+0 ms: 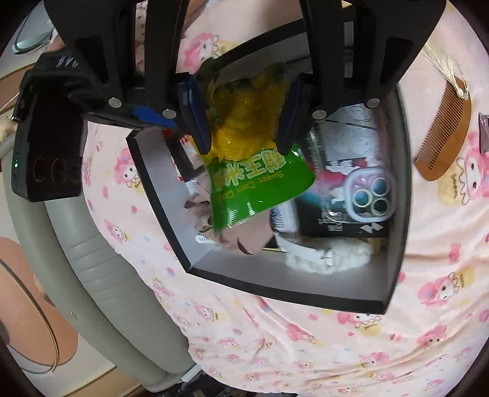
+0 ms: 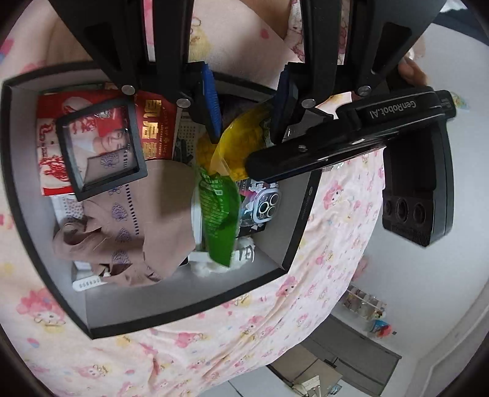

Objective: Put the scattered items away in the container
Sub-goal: 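Lower the corn candy bag into the box and open the left gripper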

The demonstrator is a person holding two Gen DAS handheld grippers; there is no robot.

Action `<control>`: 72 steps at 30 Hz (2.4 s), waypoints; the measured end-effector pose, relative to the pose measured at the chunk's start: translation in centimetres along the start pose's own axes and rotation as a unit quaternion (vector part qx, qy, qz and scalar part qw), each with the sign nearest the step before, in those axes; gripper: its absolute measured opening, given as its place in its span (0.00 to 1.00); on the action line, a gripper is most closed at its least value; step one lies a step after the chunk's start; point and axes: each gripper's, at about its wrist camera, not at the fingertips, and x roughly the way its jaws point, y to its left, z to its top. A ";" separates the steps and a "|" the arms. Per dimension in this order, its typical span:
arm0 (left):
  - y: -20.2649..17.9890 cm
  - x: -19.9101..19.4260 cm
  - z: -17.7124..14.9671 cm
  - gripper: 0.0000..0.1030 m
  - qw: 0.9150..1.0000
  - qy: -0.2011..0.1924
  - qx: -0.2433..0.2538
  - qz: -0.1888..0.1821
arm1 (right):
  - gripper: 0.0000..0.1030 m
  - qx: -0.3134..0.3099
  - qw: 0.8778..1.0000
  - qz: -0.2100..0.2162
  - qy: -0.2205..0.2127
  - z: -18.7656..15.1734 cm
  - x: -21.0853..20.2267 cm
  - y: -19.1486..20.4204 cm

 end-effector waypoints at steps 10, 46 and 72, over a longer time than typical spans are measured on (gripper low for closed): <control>0.3 0.5 -0.1 0.45 1.000 -0.001 0.001 0.018 | 0.27 -0.008 0.990 -0.102 -0.095 0.4 -5.0 -0.7; -1.3 0.2 -1.7 0.30 0.994 0.005 0.024 0.108 | 0.28 -0.015 0.997 -0.076 0.001 -0.1 0.8 -1.3; 0.0 1.1 -0.9 0.35 0.999 -0.012 -0.012 0.042 | 0.39 -0.028 0.994 -0.108 -0.010 1.0 -0.3 -0.3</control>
